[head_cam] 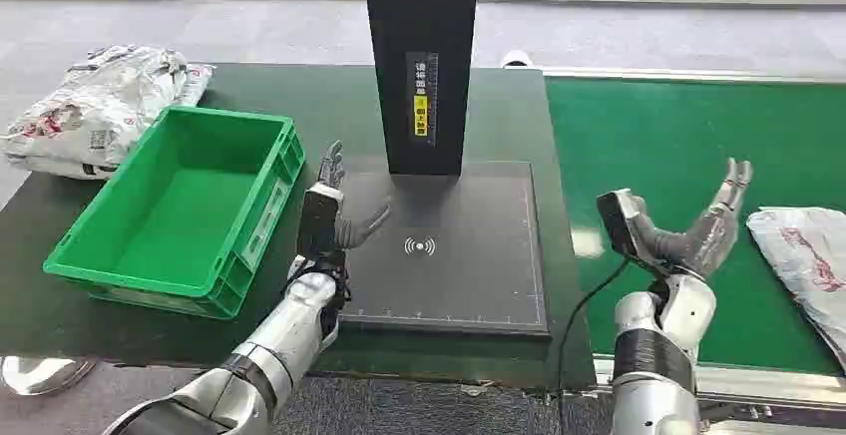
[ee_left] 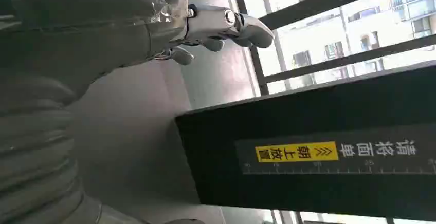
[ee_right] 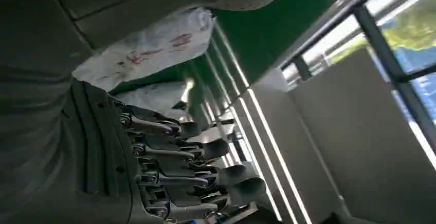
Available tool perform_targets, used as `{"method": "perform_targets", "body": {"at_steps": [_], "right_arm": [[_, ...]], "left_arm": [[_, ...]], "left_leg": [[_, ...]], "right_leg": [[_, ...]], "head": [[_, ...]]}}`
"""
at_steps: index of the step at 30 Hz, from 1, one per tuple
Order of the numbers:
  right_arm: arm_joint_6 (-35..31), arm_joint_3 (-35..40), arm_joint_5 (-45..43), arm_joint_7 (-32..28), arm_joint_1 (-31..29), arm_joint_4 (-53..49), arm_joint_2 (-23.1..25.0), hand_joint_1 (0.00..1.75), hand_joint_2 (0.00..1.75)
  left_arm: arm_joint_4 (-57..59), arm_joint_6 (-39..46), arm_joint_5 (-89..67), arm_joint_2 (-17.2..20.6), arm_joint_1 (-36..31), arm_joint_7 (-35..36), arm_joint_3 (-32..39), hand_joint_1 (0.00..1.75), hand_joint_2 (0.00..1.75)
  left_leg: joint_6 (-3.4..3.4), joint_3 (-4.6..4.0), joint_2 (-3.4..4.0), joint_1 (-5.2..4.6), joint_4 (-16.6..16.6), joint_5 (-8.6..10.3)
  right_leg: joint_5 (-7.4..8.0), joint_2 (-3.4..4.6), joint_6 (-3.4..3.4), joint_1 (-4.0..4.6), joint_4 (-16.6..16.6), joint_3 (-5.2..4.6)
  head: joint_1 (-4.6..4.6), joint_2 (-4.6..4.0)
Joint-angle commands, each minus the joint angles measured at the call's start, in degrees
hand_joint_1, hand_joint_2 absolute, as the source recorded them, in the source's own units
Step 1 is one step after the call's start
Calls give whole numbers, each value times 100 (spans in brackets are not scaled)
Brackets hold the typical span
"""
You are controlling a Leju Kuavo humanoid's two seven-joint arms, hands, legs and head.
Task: Moved the parcel from conveyor to table for the left to box.
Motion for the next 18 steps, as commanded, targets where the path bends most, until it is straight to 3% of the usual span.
{"method": "perform_targets", "body": {"at_steps": [1, 2, 4, 5, 14, 18], "right_arm": [[13, 489, 80, 717, 91, 176, -760, 0, 175], [13, 1206, 108, 1550, 120, 472, -1087, 0, 175], [13, 1814, 108, 2401, 60, 1001, -1484, 0, 175], [13, 1885, 53, 2551, -37, 1333, -1620, 0, 175], [13, 1930, 65, 3016, -960, 3479, -2106, 0, 175], [188, 1954, 65, 3178, -900, 3719, -2247, 0, 175]], "left_arm": [[261, -43, -102, 102, -85, -21, 297, 0, 175], [237, -8, -157, 112, -99, -6, 313, 0, 175], [178, -34, -232, 123, -85, -25, 378, 0, 175], [169, -44, -271, 119, -84, -27, 392, 0, 175], [262, -24, -424, 114, -203, 36, 562, 0, 175], [170, -122, -465, 125, -158, 61, 615, 0, 175]], "left_leg": [[2, 19, 5, 2, -7, -6], [2, 5, 5, 3, -2, -3], [3, 6, 12, 4, -2, -4], [4, 22, 18, 4, -9, -6], [9, 16, 17, 3, -4, -4], [9, 9, 16, 5, 1, -4]], "right_leg": [[-2, 1, -2, 1, -11, 20], [0, 2, -1, 1, -6, 8], [2, 9, -1, 2, -7, 6], [2, 12, -2, 3, -14, 20], [2, 9, 4, 1, -10, 18], [2, 8, 4, 2, -7, 13]], "head": [[0, 0], [0, 0], [0, 0], [0, 0], [0, 0], [0, 0]]}}
